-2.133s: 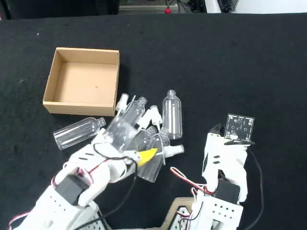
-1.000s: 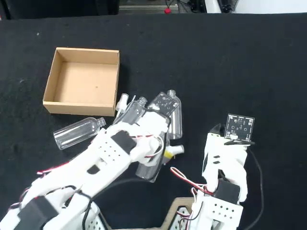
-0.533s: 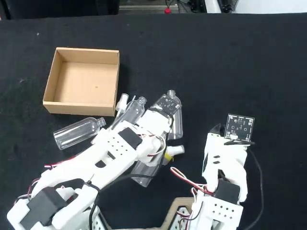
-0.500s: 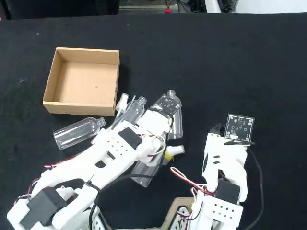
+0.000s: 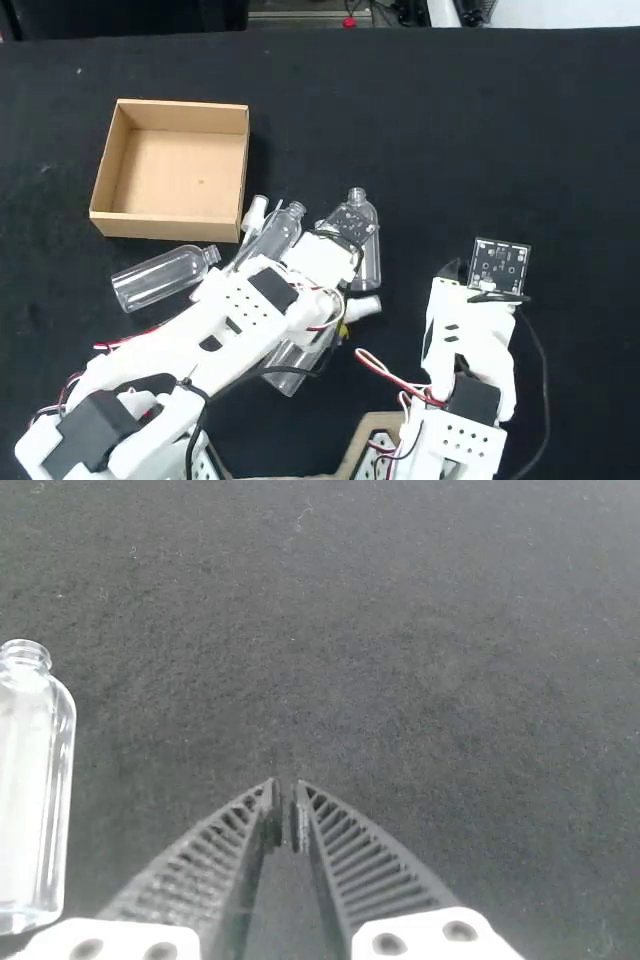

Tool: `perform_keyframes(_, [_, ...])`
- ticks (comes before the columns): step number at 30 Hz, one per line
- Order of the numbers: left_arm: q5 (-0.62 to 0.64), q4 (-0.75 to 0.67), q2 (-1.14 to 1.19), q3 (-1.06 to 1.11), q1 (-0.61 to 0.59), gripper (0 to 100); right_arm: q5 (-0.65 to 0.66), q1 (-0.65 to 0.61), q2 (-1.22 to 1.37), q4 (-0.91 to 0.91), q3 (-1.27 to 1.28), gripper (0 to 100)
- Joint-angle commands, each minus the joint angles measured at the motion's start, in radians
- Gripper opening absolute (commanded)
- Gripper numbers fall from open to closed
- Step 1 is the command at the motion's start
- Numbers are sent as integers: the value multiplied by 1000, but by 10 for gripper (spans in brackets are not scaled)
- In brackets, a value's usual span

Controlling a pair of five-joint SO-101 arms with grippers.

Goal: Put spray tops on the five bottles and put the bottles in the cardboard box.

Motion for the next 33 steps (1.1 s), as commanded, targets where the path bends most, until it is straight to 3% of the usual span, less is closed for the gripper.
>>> perform_keyframes(1, [2,57,-15,-114,10,162,-5,12,-97,-21,-18,29])
perform_keyframes(4, [-2,164,-15,-223,8,160,-5,12,-97,-21,-18,29])
perform_keyframes(9, [-121,359,-15,-407,-36,159,-5,12,-97,-21,-18,29])
perform_keyframes(14, [-167,391,-83,-449,-142,159,-5,12,-97,-21,-18,29])
perform_keyframes(20, [-181,391,-431,-364,-266,161,-5,11,-97,-2,-24,29])
perform_keyframes(24, [-232,391,-644,-298,-522,162,-3,-26,-97,81,-119,29])
perform_keyframes(28, [-236,381,-789,-254,-881,163,35,-97,-97,114,-191,29])
perform_keyframes(33, [-236,218,-858,-105,-1259,163,143,-272,-97,133,-263,29])
